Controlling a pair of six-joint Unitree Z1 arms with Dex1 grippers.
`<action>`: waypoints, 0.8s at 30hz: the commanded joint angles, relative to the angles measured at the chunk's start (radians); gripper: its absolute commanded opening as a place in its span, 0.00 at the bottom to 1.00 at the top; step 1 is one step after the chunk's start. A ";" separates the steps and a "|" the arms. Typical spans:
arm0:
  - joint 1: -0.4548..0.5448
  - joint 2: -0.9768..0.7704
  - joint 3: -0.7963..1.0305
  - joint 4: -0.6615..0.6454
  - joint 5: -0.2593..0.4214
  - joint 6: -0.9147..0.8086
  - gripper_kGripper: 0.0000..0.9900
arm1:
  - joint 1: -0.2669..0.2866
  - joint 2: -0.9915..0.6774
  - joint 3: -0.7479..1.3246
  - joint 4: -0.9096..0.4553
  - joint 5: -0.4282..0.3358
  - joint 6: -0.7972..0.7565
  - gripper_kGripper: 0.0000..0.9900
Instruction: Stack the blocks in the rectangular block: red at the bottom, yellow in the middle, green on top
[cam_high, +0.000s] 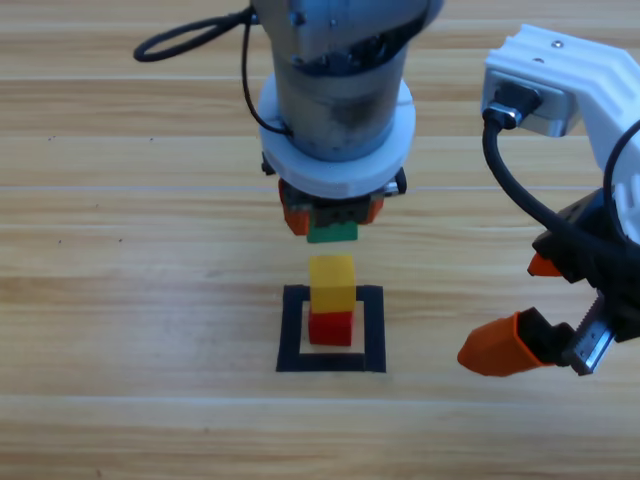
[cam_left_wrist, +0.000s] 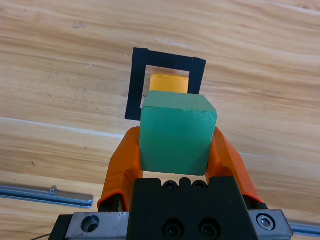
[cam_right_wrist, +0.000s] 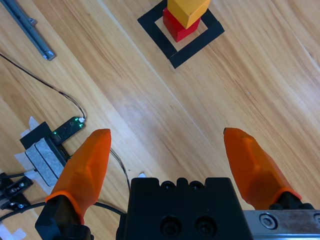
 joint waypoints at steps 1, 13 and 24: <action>0.005 0.084 0.012 0.003 -0.025 0.007 0.04 | 0.021 -0.007 0.013 -0.022 0.010 -0.005 1.00; 0.026 0.129 0.000 0.000 -0.028 0.032 0.04 | 0.021 -0.007 0.013 -0.023 0.016 -0.008 1.00; 0.041 0.157 -0.019 -0.006 -0.042 0.058 0.04 | 0.021 -0.007 0.013 -0.023 0.021 -0.011 1.00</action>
